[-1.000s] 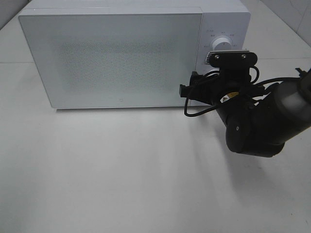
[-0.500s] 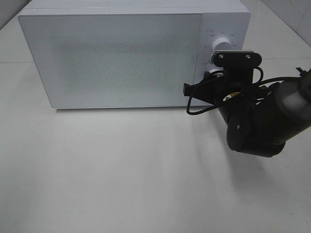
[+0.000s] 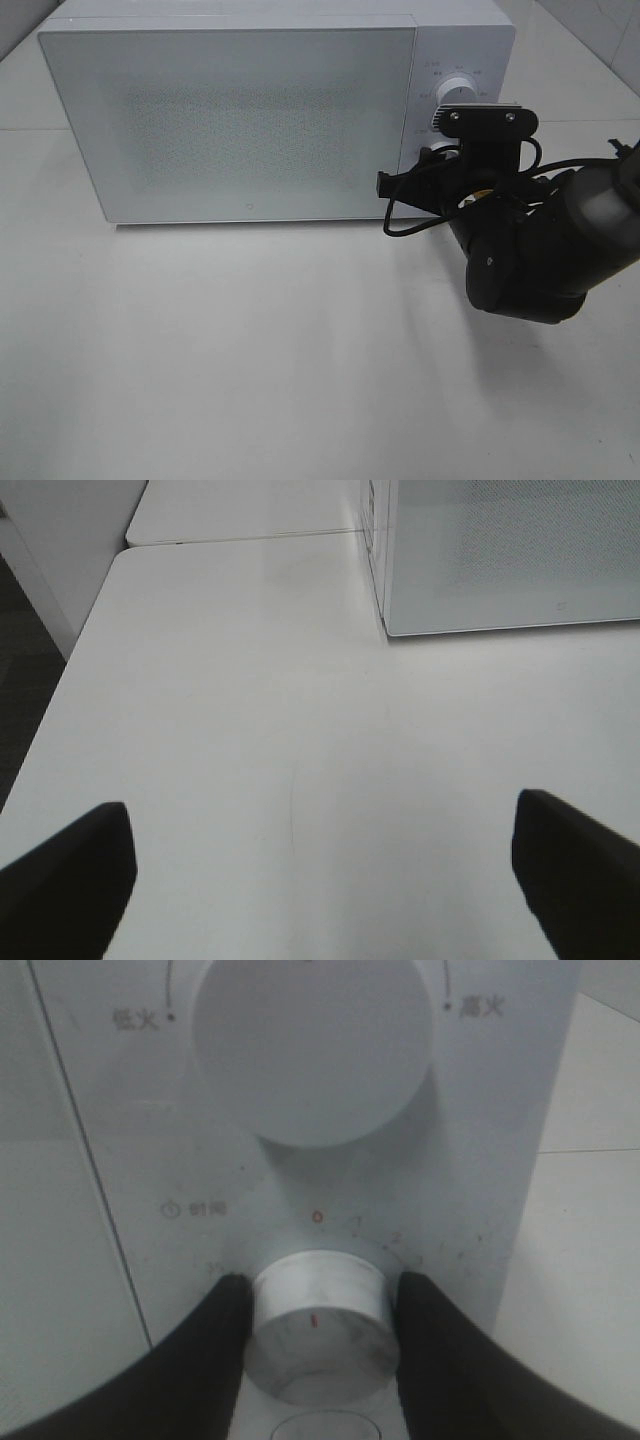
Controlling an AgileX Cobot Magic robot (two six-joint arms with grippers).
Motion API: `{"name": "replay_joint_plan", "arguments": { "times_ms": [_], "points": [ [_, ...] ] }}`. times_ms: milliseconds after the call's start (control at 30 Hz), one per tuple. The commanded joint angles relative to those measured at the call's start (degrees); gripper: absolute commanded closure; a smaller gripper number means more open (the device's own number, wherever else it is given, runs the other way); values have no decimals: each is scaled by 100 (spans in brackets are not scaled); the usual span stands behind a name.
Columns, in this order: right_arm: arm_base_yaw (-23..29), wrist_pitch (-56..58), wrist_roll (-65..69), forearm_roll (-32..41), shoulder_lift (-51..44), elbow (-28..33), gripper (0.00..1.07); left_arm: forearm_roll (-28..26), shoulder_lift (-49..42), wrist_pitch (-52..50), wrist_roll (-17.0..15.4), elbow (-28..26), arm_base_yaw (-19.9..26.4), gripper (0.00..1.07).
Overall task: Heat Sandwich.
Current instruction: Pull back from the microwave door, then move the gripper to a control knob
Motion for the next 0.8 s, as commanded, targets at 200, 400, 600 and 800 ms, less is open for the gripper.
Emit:
{"name": "replay_joint_plan", "arguments": {
  "times_ms": [200, 400, 600, 800],
  "points": [
    [-11, -298, 716, -46, -11, -46, 107, -23, -160, -63, -40, 0, 29, 10],
    [-11, -527, 1862, -46, -11, -46, 106, -23, -160, -63, -40, 0, 29, 10],
    [-11, -676, 3392, -40, -11, -46, 106, -23, -160, -63, -40, 0, 29, 10],
    [-11, -676, 4733, -34, -11, -46, 106, -23, -160, -63, -40, 0, 29, 10]
  ]
}}
